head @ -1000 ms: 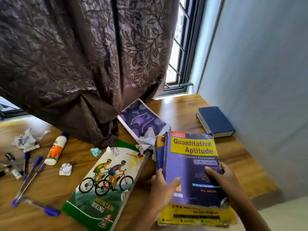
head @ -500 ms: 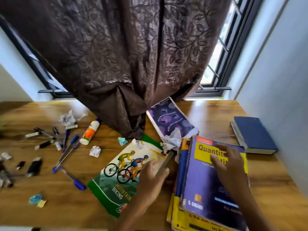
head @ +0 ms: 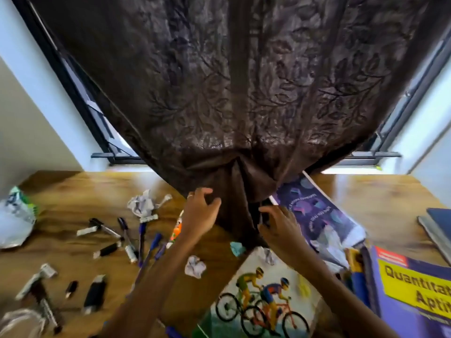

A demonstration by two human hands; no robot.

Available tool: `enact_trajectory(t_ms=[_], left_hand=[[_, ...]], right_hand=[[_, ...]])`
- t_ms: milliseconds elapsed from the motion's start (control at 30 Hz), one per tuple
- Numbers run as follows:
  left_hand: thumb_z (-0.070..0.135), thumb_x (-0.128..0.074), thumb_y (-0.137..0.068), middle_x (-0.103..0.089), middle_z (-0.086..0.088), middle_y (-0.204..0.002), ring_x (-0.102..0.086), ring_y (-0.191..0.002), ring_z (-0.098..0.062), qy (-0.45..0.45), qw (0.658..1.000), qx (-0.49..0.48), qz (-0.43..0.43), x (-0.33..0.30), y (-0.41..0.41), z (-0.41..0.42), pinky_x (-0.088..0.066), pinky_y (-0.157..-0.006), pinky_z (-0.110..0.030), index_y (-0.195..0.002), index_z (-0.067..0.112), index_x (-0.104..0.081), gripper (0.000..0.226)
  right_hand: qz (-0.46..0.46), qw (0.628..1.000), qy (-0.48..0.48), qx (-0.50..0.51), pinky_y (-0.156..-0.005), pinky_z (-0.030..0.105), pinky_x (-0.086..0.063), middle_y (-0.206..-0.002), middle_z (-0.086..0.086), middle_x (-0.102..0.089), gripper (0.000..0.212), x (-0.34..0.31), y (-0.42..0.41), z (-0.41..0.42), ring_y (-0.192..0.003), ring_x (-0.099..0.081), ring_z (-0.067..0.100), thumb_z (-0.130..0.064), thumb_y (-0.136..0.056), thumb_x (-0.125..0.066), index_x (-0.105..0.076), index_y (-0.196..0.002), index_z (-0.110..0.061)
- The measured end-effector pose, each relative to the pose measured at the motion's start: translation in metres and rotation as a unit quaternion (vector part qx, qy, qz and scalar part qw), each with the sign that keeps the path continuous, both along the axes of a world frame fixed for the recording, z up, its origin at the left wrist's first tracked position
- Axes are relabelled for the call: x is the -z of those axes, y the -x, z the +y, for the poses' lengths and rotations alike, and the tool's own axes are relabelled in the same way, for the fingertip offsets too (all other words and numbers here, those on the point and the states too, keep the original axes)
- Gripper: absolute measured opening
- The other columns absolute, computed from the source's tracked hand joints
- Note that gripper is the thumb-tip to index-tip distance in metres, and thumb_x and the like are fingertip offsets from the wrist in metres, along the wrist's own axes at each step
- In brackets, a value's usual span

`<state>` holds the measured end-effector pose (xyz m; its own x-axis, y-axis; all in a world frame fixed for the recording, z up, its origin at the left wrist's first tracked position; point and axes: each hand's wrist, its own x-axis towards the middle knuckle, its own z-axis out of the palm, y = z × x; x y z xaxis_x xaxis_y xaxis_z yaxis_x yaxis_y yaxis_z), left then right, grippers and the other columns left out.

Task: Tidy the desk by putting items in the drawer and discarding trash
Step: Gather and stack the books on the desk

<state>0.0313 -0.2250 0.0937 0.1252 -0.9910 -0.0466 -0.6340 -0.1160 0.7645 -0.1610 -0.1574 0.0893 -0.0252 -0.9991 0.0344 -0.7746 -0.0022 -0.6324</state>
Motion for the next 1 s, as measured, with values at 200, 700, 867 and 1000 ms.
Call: enact_trajectory(t_ms=[200,700,867,1000], left_hand=[[0.056,-0.044,-0.063,-0.064,-0.013,-0.120,-0.054,-0.117,-0.033,-0.084,0.989,0.109,-0.048,0.008,-0.031,-0.108,-0.043,-0.099,-0.039,-0.107,0.017,-0.068,0.063],[0.071,-0.043,-0.065,-0.008,0.007,-0.159,0.000,-0.147,-0.028,-0.056,0.948,0.092,-0.300,0.055,-0.147,-0.277,-0.002,-0.109,-0.068,-0.149,0.034,-0.008,0.098],[0.043,-0.068,-0.078,-0.002,0.008,-0.160,0.004,-0.145,-0.036,0.048,0.924,0.025,-0.380,0.055,-0.181,-0.259,-0.003,-0.109,-0.068,-0.150,0.032,-0.014,0.091],[0.025,-0.073,-0.075,-0.025,-0.012,-0.153,-0.018,-0.140,-0.039,0.149,0.918,-0.026,-0.367,0.063,-0.193,-0.247,-0.013,-0.110,-0.060,-0.139,0.022,-0.041,0.072]], right_hand=[[0.129,0.987,-0.099,-0.010,-0.106,0.045,-0.032,-0.143,0.011,-0.034,0.058,0.006,-0.046,-0.099,-0.132,-0.030,0.032,-0.036,-0.092,-0.049,-0.029,-0.139,-0.011],[0.163,0.982,-0.035,0.091,-0.107,0.055,-0.024,-0.156,0.014,-0.003,0.082,-0.009,-0.066,-0.276,-0.140,-0.014,0.037,-0.025,-0.083,-0.062,-0.012,-0.147,-0.013],[0.191,0.968,0.050,0.153,-0.099,0.055,-0.034,-0.145,0.020,-0.024,0.071,0.006,-0.076,-0.273,-0.130,-0.027,0.041,-0.032,-0.081,-0.065,-0.028,-0.137,-0.010],[0.162,0.970,0.177,0.045,-0.077,0.041,-0.049,-0.108,0.010,-0.049,0.051,0.031,-0.085,-0.241,-0.101,-0.051,0.032,-0.051,-0.080,-0.056,-0.049,-0.112,-0.012]])
